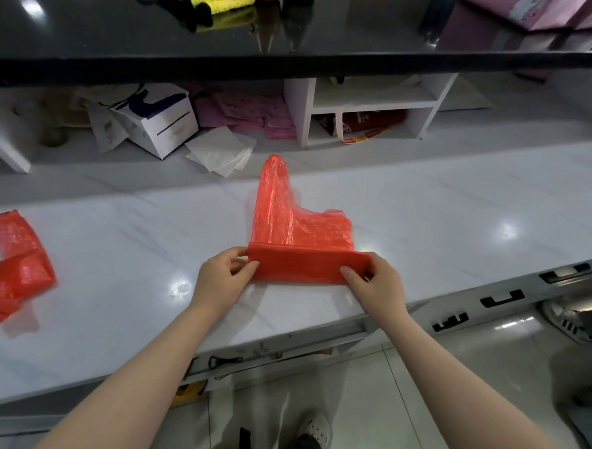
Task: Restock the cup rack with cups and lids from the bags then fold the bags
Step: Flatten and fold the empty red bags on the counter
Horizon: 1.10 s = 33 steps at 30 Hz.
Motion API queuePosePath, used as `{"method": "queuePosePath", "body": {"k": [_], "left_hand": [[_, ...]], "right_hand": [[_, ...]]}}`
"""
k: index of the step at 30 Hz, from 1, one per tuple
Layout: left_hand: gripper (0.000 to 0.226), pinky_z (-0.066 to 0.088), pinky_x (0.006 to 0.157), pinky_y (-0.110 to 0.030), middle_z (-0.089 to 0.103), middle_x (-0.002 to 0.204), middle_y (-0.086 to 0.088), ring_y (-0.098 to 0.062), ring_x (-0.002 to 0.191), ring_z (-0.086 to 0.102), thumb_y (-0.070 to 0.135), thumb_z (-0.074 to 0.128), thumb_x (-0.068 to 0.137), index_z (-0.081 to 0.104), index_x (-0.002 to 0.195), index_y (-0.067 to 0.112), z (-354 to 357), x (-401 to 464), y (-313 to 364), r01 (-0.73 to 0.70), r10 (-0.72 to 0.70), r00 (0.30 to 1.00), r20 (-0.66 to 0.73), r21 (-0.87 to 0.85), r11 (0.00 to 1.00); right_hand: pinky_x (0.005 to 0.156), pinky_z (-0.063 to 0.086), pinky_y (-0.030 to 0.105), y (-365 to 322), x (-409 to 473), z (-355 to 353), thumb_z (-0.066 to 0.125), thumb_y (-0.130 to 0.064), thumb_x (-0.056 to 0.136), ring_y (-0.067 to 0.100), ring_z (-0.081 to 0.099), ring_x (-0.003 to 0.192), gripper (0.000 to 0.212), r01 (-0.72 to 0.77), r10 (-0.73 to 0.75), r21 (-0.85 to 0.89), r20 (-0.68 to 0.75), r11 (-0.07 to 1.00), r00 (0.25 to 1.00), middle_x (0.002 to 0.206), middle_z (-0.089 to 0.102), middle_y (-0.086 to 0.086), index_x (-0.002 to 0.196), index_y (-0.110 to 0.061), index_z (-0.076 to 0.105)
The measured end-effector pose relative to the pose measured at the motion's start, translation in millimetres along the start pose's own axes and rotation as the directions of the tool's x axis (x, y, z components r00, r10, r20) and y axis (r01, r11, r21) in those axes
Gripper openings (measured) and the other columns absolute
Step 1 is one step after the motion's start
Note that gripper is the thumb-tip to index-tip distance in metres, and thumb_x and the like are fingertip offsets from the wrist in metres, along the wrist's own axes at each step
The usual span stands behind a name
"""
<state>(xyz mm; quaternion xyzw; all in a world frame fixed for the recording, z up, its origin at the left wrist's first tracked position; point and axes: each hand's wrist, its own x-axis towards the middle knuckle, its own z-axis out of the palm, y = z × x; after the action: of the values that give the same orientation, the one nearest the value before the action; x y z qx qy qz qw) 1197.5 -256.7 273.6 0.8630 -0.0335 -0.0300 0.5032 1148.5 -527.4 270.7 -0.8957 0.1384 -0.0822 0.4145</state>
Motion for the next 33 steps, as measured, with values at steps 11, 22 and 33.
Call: {"method": "queuePosePath", "body": {"k": [11, 22, 33], "left_hand": [[0.054, 0.041, 0.063, -0.006, 0.063, 0.073, 0.01, 0.001, 0.077, 0.057, 0.022, 0.064, 0.086, 0.041, 0.132, 0.037, 12, -7, -2, -0.105, 0.111, 0.992, -0.051, 0.114, 0.988], [0.058, -0.016, 0.115, -0.043, 0.001, 0.161, 0.006, -0.018, 0.147, -0.012, 0.048, 0.026, 0.098, 0.008, 0.151, 0.035, 45, -7, 14, -0.455, 0.211, 0.884, 0.417, 0.668, 0.589], [0.058, -0.018, 0.113, -0.041, -0.013, 0.159, 0.01, -0.015, 0.146, -0.017, 0.055, 0.011, 0.096, -0.008, 0.149, 0.04, 46, -3, 7, -0.441, 0.094, 0.874, 0.478, 0.695, 0.567]], "right_hand": [[0.063, 0.031, 0.024, 1, 2, 13, 0.052, -0.04, 0.093, 0.011, 0.039, 0.093, 0.018, 0.059, -0.068, -0.171, -0.048, 0.983, 0.997, 0.073, 0.043, -0.02, 0.081, -0.03, 0.042], [0.098, 0.04, 0.041, 1, 0, 18, 0.052, -0.039, 0.093, 0.026, 0.042, 0.116, 0.073, 0.099, -0.101, -0.316, 0.01, 0.944, 0.995, 0.122, 0.052, 0.005, 0.152, -0.028, 0.012], [0.118, -0.007, 0.051, 6, 6, 16, 0.017, -0.043, 0.101, 0.016, -0.021, 0.145, 0.048, 0.388, -0.174, -0.549, 0.4, 0.74, 0.9, 0.16, -0.006, -0.012, 0.149, -0.047, 0.012]]}}
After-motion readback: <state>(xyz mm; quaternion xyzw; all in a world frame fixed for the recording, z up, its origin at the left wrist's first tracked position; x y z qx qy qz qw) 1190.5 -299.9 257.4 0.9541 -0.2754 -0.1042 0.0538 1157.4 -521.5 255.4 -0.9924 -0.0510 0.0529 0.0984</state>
